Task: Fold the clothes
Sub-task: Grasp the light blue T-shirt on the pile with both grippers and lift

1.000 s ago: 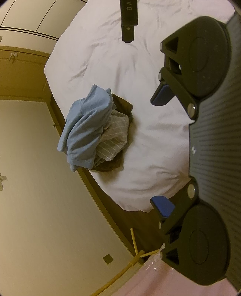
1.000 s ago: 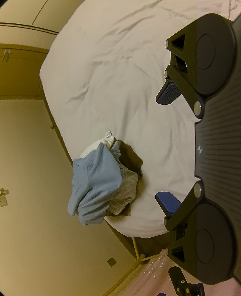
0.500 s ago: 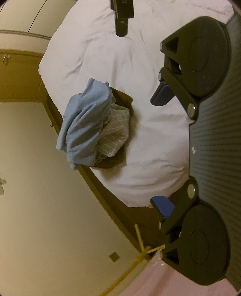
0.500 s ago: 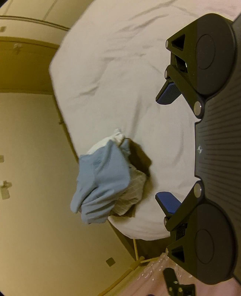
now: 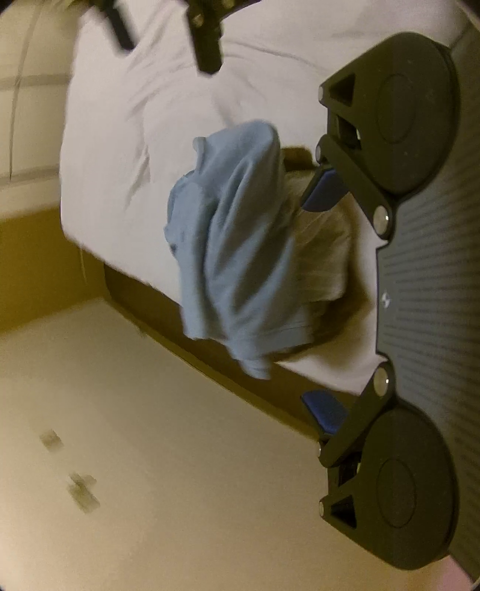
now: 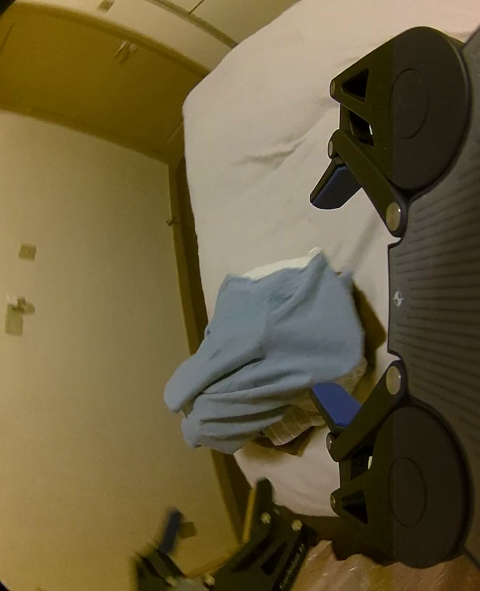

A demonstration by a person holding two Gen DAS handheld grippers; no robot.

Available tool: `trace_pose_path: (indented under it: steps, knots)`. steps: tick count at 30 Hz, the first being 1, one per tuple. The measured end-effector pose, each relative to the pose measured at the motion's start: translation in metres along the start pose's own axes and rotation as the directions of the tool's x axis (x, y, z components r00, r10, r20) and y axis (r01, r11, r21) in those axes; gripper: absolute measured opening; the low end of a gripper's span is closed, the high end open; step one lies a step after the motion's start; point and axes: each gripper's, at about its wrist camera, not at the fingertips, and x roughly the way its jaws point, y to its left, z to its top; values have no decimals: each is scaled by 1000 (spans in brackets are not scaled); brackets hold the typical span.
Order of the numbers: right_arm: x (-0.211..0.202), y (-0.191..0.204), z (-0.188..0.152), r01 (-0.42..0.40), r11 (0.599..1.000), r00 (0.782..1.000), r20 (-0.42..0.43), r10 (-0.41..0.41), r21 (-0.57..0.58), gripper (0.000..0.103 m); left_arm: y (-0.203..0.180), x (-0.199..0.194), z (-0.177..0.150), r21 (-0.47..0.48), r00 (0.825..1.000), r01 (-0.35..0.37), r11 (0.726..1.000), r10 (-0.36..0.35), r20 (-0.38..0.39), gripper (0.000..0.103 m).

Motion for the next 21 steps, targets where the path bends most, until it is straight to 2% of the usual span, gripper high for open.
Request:
trace_pose_path:
  steps: [1,4,6,8,9,11,13,14,15,16,17,18,19,21]
  knots:
    - [9,4,5,-4,1000,1000,-8,4,-24,102,0,10,2,92,1000,0,996,-1,16,93]
    - [37,23,14,-14,990,999,-30,10,-141,101,-1,36,1,319,996,27,947,-51,67,93]
    - [55,35,16,-20,975,999,-52,8,-221,99,1,54,0,404,992,66,912,-105,74,93]
    - [73,45,14,-23,961,996,-88,-1,-274,98,2,71,-1,466,988,86,881,-136,75,85]
    - [80,48,12,-31,958,995,-104,1,-286,96,3,78,-1,485,987,93,870,-144,70,76]
    - [94,53,9,-53,951,989,-147,8,-304,77,6,89,-1,487,985,121,865,-166,50,60]
    - [101,55,7,-67,951,985,-174,15,-300,64,11,97,0,474,981,153,867,-190,31,36]
    - [103,54,7,-73,955,983,-181,21,-288,56,14,100,0,458,979,171,872,-204,24,31]
    - [104,53,8,-78,959,983,-182,29,-271,51,17,101,0,446,976,186,875,-219,22,20]
    - [103,52,9,-80,964,983,-182,34,-254,37,19,101,-1,437,973,197,878,-230,22,12]
    - [102,50,11,-75,969,983,-178,33,-235,23,22,100,0,431,970,207,878,-240,23,11]
    - [100,47,13,-70,974,985,-171,32,-217,20,25,98,1,426,967,218,878,-252,25,6]
    - [96,45,14,-62,977,987,-158,30,-204,3,28,95,2,419,964,227,879,-263,29,5]
    - [85,41,19,-36,982,993,-120,14,-187,1,35,86,6,394,958,237,888,-282,60,4]
